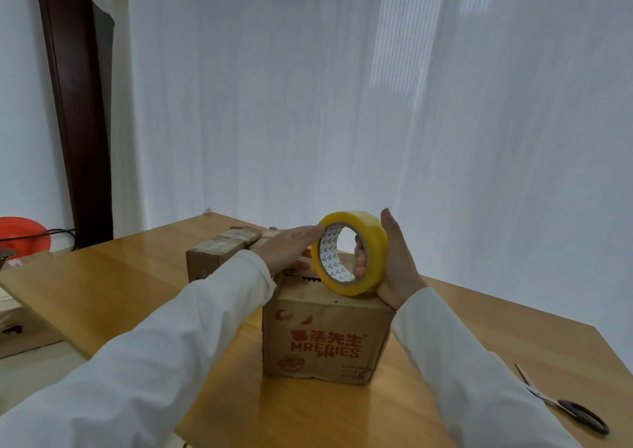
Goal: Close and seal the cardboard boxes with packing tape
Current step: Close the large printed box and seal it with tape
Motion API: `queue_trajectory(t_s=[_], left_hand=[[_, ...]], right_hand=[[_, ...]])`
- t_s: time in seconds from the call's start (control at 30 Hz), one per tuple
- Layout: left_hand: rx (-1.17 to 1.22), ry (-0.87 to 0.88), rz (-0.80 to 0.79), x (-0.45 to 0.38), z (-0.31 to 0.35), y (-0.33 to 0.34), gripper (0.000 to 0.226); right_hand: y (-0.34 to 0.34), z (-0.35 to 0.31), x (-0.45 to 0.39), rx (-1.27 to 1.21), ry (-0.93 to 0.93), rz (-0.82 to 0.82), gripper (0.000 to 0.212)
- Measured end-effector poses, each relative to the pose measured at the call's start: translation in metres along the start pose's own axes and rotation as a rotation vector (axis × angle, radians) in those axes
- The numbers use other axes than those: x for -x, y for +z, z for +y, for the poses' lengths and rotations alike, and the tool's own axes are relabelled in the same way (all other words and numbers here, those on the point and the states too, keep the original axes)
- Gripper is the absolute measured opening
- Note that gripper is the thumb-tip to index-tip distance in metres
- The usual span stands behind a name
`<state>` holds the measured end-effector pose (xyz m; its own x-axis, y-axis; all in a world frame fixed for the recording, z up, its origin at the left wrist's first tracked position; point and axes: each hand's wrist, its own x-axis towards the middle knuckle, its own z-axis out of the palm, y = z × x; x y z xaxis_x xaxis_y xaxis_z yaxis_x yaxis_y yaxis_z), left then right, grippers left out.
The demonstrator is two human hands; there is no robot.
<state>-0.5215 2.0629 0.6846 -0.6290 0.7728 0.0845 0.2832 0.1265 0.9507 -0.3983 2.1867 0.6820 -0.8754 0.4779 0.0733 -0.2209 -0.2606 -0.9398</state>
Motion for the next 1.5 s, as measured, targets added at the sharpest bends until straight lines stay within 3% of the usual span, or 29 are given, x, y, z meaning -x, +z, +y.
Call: queue_trajectory(t_s=[0.17, 0.27, 0.47, 0.6, 0.7, 0.83, 1.0, 1.1, 1.17, 1.23, 1.3, 1.4, 1.5], left_hand=[[-0.038, 0.167, 0.044, 0.013, -0.002, -0.003, 0.032], [-0.033, 0.308, 0.086, 0.016, 0.006, -0.001, 0.020], [0.128, 0.466, 0.224, 0.014, 0.019, 0.008, 0.022], [0.097, 0.567, 0.417, 0.013, 0.020, 0.015, 0.018], [-0.030, 0.600, 0.563, 0.016, 0.024, 0.014, 0.011], [-0.171, 0.550, 0.556, 0.021, 0.040, 0.004, 0.016], [0.162, 0.204, 0.295, 0.023, 0.060, -0.010, 0.027], [0.185, 0.057, 0.158, 0.024, 0.059, -0.021, 0.025], [0.201, 0.009, 0.130, 0.024, 0.054, -0.026, 0.028], [0.220, -0.049, 0.126, 0.024, 0.047, -0.028, 0.030], [0.226, -0.077, 0.126, 0.024, 0.040, -0.031, 0.030], [0.125, -0.018, 0.200, 0.022, 0.034, -0.038, 0.025], [-0.099, 0.034, 0.335, 0.015, 0.026, -0.050, 0.025]], right_hand=[[-0.007, -0.003, 0.000, -0.324, -0.050, 0.112, 0.052], [-0.006, -0.014, 0.005, -0.459, -0.043, 0.078, 0.046], [0.003, -0.037, 0.014, -0.756, 0.032, -0.024, 0.036], [0.008, -0.040, 0.018, -0.808, 0.085, -0.062, 0.034], [0.014, -0.045, 0.020, -0.712, 0.134, -0.002, 0.039], [0.012, -0.052, 0.022, -0.441, 0.046, 0.050, 0.054], [0.009, -0.044, 0.022, 0.118, -0.311, -0.008, 0.087], [0.007, -0.048, 0.015, 0.233, -0.416, -0.047, 0.107], [0.010, -0.053, 0.011, 0.373, -0.484, -0.046, 0.098], [0.020, -0.057, 0.011, 0.510, -0.528, -0.002, 0.069], [0.031, -0.057, 0.009, 0.555, -0.462, 0.015, 0.053], [0.043, -0.067, -0.002, 0.586, -0.352, 0.072, 0.046], [0.048, -0.077, -0.020, 0.804, -0.318, 0.097, 0.050]])
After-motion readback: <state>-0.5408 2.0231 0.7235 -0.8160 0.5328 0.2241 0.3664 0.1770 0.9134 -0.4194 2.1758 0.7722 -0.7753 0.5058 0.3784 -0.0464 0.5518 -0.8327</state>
